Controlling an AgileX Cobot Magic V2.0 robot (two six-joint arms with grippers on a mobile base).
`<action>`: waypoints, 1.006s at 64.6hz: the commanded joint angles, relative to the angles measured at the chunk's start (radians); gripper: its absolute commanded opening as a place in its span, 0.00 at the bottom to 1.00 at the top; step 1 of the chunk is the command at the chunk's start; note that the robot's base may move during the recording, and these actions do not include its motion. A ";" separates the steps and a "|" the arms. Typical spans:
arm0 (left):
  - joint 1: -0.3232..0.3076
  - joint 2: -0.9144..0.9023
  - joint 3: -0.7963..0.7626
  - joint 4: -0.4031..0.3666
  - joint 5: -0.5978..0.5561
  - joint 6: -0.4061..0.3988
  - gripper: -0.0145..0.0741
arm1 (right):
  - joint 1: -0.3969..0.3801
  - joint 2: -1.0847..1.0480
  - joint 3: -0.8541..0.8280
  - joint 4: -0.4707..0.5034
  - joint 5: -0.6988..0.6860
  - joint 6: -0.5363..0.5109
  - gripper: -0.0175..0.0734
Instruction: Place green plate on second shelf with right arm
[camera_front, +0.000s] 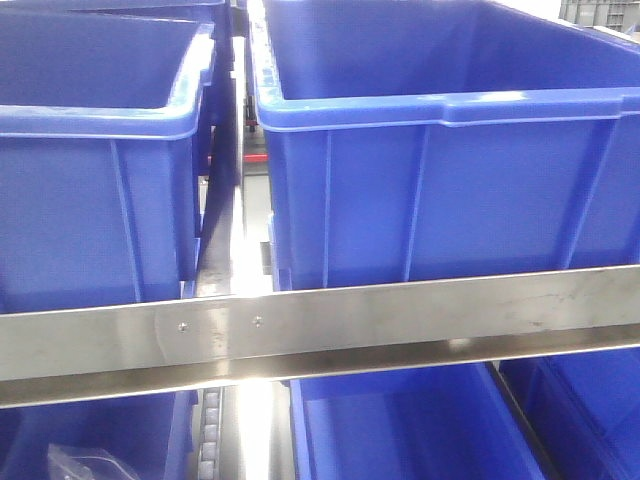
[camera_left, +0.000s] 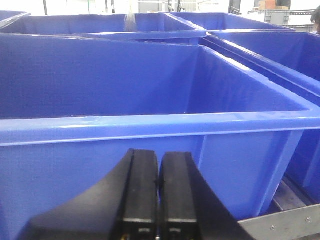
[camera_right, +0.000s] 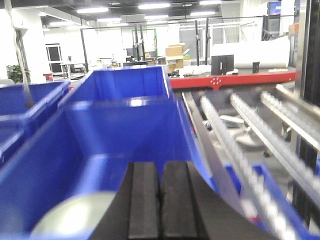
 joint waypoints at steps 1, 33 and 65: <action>-0.003 -0.017 0.040 -0.003 -0.088 -0.002 0.31 | -0.001 -0.064 0.064 0.033 -0.112 -0.001 0.24; -0.003 -0.017 0.040 -0.003 -0.088 -0.002 0.31 | 0.015 -0.306 0.265 0.028 -0.064 -0.017 0.24; -0.003 -0.017 0.040 -0.003 -0.088 -0.002 0.31 | 0.015 -0.307 0.319 -0.023 -0.095 -0.024 0.24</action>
